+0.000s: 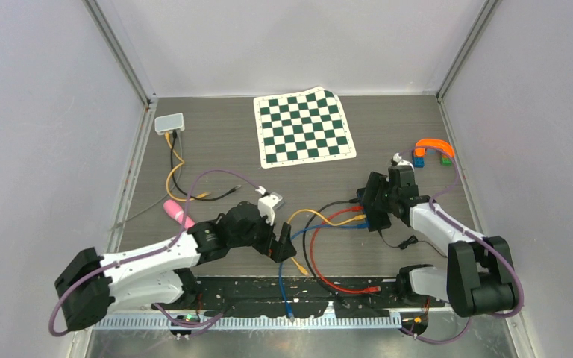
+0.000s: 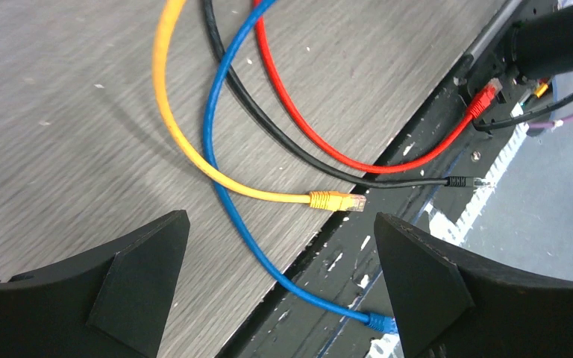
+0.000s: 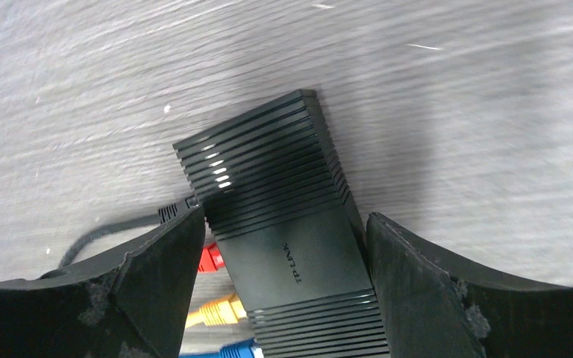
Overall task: Pull the plug from the switch port
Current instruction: Move the switch port to the center of the board.
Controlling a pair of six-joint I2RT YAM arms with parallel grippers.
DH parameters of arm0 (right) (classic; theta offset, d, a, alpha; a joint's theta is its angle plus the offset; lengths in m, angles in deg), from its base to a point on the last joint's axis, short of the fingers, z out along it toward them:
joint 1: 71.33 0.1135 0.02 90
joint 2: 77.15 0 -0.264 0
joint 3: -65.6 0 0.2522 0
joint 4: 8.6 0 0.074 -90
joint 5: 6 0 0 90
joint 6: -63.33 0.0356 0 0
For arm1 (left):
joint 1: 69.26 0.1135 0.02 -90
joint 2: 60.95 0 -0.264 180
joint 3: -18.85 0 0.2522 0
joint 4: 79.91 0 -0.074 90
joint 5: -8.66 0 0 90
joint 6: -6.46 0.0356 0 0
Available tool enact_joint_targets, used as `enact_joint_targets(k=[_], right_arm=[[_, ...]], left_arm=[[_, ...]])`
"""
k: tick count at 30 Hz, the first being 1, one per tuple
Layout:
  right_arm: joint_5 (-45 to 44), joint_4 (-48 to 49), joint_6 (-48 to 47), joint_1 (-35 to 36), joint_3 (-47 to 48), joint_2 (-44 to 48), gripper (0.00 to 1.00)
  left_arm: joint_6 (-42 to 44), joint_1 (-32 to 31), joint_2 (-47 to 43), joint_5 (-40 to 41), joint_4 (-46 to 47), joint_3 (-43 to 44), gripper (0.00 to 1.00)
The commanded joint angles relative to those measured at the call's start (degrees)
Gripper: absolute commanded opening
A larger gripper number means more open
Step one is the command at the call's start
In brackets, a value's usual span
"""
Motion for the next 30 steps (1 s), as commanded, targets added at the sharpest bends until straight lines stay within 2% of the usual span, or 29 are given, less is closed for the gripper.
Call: enact_joint_targets(k=[1, 7, 11, 12, 15, 17, 18, 20, 22, 26, 30], right_arm=[[12.3, 2.9, -6.0, 0.2, 6.6, -5.5, 0.84], [17.9, 0.0, -11.7, 5.9, 15.7, -13.8, 0.83], [15.4, -2.9, -14.0, 10.3, 21.4, -15.0, 0.83], [13.9, -2.6, -12.7, 10.4, 21.5, -13.0, 0.84], [2.2, -1.4, -8.6, 10.5, 19.2, -6.0, 0.91], [-6.2, -2.4, -4.8, 10.4, 16.9, -0.1, 0.93], [-7.2, -2.7, -3.9, 10.3, 15.2, 3.5, 0.93], [-8.5, -3.9, -1.6, 10.0, 12.4, 8.3, 0.93], [-8.6, -5.1, 1.5, 10.0, 9.3, 12.3, 0.92], [-6.3, -5.6, 7.4, 9.7, 2.4, 18.8, 0.89], [-3.7, -4.3, 10.5, 9.4, -2.6, 21.9, 0.81]], left_arm=[[0.0, 0.0, -10.6, 12.8, -5.5, -3.1, 0.99], [1.0, 0.5, -24.3, 23.1, -10.4, -5.6, 0.99], [3.1, 2.4, -25.3, 23.6, -11.3, -4.9, 0.99], [3.6, 3.2, -24.2, 23.0, -11.8, -4.1, 0.99], [5.3, 5.6, -20.5, 23.5, -13.2, -0.8, 0.99], [7.2, 8.0, -18.6, 21.4, -10.5, 0.6, 0.99], [9.0, 10.3, -17.4, 18.7, -7.9, 1.1, 0.99], [10.9, 15.0, -13.7, 11.1, -4.0, 3.4, 0.99], [11.8, 17.8, -8.6, 7.4, -5.1, 9.5, 0.99], [16.7, 18.5, 1.4, 1.9, -4.2, 18.3, 0.99], [17.9, 18.9, 12.5, -3.2, -7.8, 29.2, 0.99]])
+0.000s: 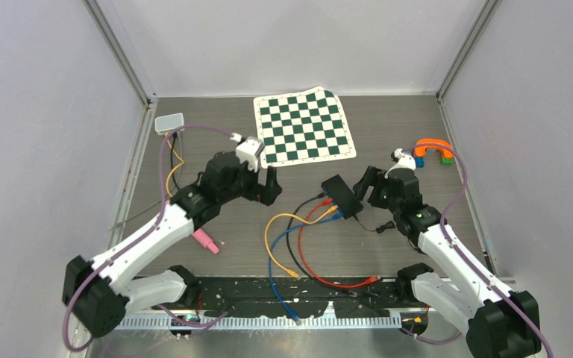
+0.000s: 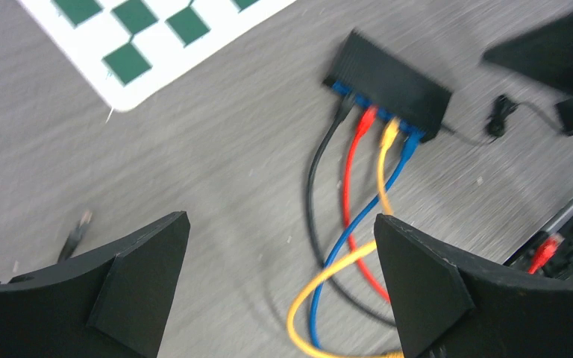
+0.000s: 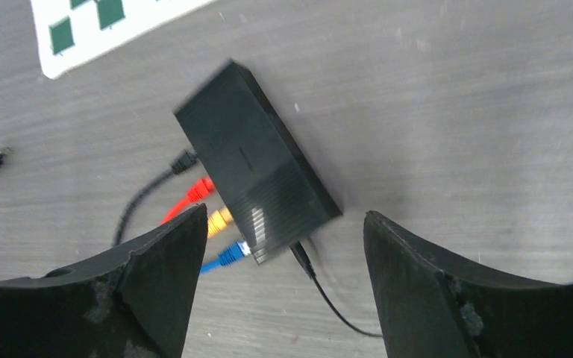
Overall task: Pull the plug from the switch port
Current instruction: Move the switch port to the center of the board.
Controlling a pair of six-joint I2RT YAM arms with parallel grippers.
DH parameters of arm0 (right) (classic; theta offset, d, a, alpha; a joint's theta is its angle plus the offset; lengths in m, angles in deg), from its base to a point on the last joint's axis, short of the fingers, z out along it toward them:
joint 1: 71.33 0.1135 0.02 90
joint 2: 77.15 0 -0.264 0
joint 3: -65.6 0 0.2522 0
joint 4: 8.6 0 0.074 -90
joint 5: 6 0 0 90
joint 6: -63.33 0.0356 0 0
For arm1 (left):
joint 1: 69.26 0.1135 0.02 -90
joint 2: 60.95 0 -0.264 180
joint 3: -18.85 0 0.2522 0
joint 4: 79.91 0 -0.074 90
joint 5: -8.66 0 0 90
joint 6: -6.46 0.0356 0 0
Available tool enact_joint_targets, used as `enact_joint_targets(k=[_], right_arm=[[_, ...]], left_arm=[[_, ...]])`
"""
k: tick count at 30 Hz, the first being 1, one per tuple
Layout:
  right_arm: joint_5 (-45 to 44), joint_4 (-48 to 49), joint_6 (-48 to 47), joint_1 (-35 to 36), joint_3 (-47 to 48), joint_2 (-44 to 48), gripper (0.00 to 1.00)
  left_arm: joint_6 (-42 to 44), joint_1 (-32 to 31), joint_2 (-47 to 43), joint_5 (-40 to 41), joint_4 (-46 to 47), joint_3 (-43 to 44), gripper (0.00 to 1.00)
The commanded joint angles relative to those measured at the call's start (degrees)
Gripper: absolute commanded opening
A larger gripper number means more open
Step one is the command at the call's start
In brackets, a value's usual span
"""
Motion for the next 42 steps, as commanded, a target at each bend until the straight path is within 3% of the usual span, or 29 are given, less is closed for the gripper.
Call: enact_joint_targets(k=[1, 6, 12, 17, 25, 39, 42], right_arm=[[0.9, 0.5, 5.4, -0.5, -3.9, 2.3, 0.8], [6.5, 3.5, 4.3, -2.5, -5.0, -1.0, 0.68], [13.2, 6.2, 5.7, -3.6, -3.9, -9.4, 0.64], [18.4, 10.5, 7.5, -4.3, -4.8, -12.3, 0.67], [19.3, 11.5, 6.6, -5.9, -5.7, -14.1, 0.67], [21.8, 15.7, 5.3, -7.6, -4.0, -21.3, 0.61], [22.4, 15.7, 4.5, -7.9, -3.1, -23.2, 0.58]], left_arm=[[3.9, 0.5, 9.7, -10.1, 0.9, 10.5, 0.99], [2.9, 0.7, 25.0, -18.2, 1.7, 20.7, 0.98], [-0.7, 0.5, 41.7, -28.1, 2.9, 33.0, 0.89], [-4.8, -0.3, 51.9, -30.5, 5.6, 39.3, 0.87], [-7.0, -1.7, 62.2, -31.2, 4.8, 49.2, 0.87], [-10.1, -2.1, 65.6, -31.7, 9.3, 44.7, 0.76], [-10.7, -2.1, 64.0, -29.3, 12.1, 40.6, 0.74]])
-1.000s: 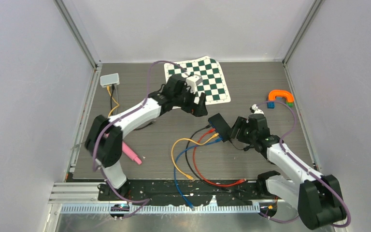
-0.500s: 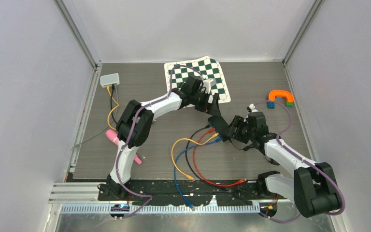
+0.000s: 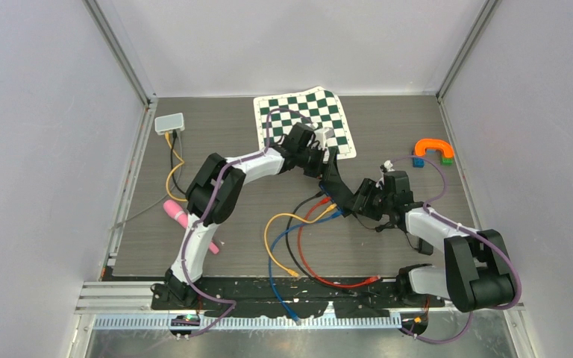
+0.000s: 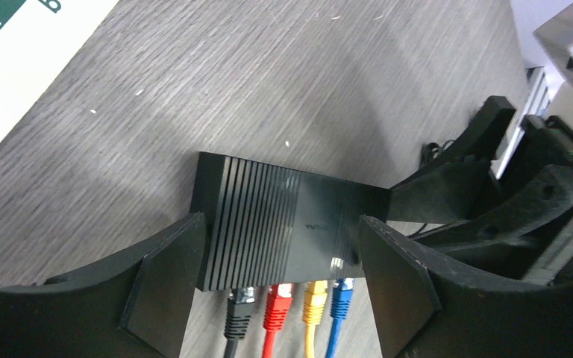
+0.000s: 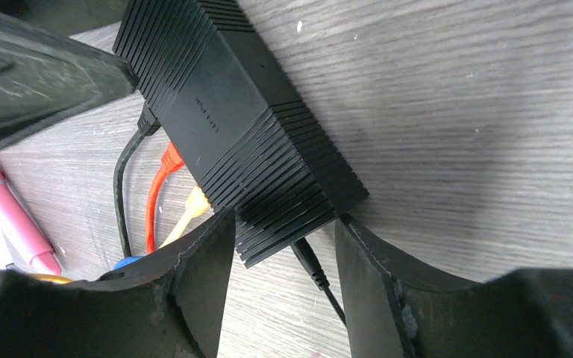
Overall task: Pull the plug from the switch port
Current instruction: Move the switch port to the center of the board.
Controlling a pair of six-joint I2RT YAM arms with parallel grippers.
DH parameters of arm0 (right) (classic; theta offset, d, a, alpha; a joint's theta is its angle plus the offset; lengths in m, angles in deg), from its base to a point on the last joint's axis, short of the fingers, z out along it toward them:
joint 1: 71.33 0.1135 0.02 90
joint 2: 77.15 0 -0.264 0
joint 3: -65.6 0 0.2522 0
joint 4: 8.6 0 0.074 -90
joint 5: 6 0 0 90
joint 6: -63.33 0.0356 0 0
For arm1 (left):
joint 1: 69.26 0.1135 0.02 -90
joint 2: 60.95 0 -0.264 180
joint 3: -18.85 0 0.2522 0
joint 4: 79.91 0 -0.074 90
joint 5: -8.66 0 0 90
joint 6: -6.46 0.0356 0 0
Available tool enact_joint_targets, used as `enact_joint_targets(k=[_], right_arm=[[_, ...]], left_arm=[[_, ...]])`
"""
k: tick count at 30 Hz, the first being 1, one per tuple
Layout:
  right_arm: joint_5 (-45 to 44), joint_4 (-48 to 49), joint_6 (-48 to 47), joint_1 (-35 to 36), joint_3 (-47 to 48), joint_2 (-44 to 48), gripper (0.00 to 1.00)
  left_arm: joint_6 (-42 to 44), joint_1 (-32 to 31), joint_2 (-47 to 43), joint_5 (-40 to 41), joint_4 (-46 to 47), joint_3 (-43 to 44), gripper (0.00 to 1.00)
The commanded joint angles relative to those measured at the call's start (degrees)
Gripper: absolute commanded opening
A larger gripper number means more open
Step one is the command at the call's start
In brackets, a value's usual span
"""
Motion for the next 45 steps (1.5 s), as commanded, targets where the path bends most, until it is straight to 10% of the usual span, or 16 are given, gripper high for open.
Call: enact_joint_targets(k=[1, 30, 45], right_arm=[[0.9, 2.8, -1.9, -0.4, 2.6, -2.7, 0.58], [17.2, 4.8, -7.5, -1.3, 16.3, -21.3, 0.56], [-3.8, -11.6, -15.1, -1.5, 16.4, 2.9, 0.72]], left_arm=[[-1.9, -0.2, -2.3, 1.0, 6.5, -6.2, 0.74], [-10.7, -0.7, -23.4, 9.6, 24.9, -41.1, 0.69], [-4.7, -0.7, -42.3, 13.0, 17.0, -47.8, 0.78]])
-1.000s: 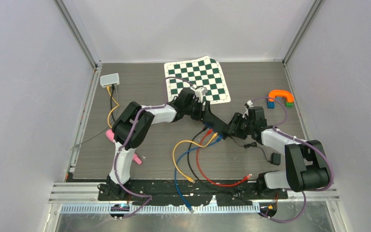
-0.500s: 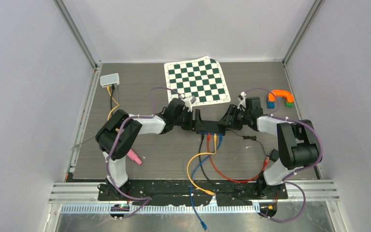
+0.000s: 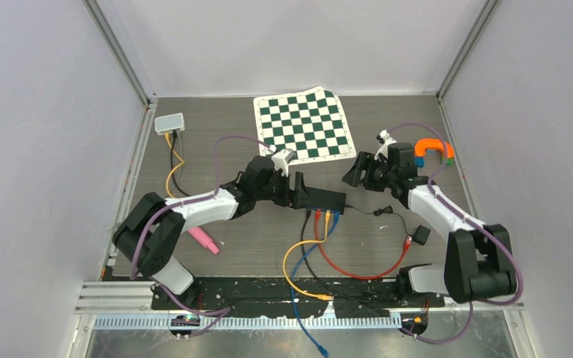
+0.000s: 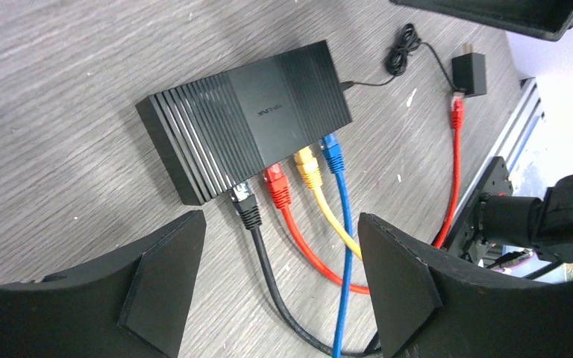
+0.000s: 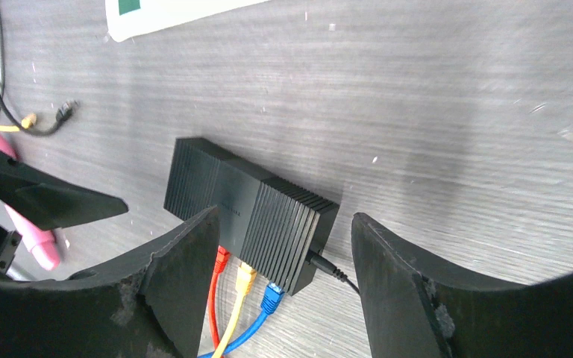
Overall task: Pull the plug from the switch port
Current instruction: Move the switch port to the center of the board.
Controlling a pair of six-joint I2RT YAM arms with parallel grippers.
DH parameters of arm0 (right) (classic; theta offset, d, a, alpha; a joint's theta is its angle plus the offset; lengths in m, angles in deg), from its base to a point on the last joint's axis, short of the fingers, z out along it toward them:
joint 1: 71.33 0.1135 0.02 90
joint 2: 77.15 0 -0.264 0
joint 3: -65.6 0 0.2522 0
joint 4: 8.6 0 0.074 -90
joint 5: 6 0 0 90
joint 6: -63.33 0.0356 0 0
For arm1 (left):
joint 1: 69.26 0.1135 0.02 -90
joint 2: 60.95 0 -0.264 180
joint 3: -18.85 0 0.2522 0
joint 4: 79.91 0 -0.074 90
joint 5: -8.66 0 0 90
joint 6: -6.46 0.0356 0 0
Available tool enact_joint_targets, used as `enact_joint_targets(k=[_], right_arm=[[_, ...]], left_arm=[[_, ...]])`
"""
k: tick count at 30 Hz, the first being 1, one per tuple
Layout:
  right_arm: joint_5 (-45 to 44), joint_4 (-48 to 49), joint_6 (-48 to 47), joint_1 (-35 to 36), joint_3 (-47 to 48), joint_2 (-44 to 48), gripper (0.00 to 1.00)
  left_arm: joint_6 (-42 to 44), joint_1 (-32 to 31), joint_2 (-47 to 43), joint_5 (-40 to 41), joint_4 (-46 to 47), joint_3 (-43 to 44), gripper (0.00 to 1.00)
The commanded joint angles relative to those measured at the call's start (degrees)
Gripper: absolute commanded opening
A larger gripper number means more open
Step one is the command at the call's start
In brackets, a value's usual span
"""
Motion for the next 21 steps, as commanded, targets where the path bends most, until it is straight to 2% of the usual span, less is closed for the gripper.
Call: enact_joint_targets(k=[1, 9, 16, 21], right_arm=[[-7.4, -4.6, -1.8, 0.1, -1.7, 6.7, 0.72], [-4.0, -2.2, 3.2, 0.1, -13.3, 19.2, 0.69], [8.5, 1.6, 8.2, 0.3, -21.4, 24.5, 0.59], [11.9, -1.3, 9.3, 0.7, -26.3, 33.6, 0.57]], left_arm=[[2.5, -0.2, -4.9, -0.7, -2.5, -1.2, 0.78], [2.0, -4.1, -15.8, -3.0, -2.0, -13.3, 0.78], [-1.0, -8.3, -25.9, 2.7, -4.6, -20.8, 0.77], [-2.2, -8.6, -34.4, 7.2, -8.5, -24.2, 0.8]])
